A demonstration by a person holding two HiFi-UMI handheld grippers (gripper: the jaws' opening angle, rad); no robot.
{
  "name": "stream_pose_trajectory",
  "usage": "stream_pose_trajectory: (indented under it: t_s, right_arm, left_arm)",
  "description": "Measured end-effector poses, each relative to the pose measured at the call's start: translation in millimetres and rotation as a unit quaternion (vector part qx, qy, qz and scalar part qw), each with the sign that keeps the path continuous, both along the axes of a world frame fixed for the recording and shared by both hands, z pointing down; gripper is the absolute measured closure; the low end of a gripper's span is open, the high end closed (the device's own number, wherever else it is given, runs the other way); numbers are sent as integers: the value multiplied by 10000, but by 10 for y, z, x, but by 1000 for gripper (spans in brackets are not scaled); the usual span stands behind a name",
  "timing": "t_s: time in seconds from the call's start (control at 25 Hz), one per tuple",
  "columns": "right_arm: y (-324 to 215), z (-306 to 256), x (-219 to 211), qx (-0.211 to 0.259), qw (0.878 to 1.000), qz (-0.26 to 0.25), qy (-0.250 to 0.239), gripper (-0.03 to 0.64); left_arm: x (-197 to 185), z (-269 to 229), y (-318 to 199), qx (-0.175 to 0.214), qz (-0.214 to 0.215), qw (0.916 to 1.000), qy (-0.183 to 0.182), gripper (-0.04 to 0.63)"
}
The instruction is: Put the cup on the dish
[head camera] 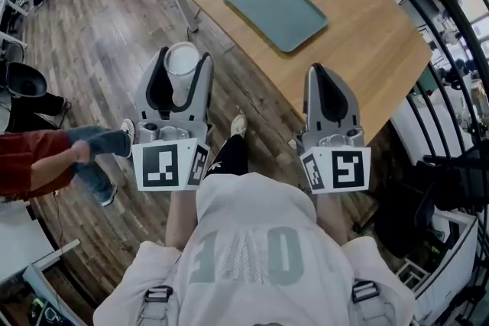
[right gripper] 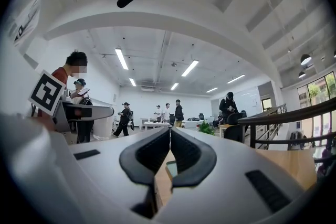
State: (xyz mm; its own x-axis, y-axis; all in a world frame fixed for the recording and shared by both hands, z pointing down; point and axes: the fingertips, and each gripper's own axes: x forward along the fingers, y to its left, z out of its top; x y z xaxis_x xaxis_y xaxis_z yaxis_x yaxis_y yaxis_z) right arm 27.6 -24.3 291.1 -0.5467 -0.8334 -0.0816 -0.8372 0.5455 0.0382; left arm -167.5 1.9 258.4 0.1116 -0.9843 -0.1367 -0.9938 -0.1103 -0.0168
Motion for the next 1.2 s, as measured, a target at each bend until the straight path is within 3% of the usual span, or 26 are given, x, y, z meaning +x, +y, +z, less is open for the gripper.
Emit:
stream_pose_trajectory:
  t_s: [0.44,0.72,1.2]
  right_arm:
    - [-1228,-353,-611,62,9992,250,294,597]
    - [-1472,-236,-600,-120,9977,296,592,597]
    - [-2038,-147,-599,-179,9990,36,402,597]
  left_arm:
    - [-420,-380,-1478,158,731,9971,-163,324]
    - [-315,-139,-1824,-114,989,9950,-12,324]
    - [-88,-92,-2321,-178,1028,9944,-148,324]
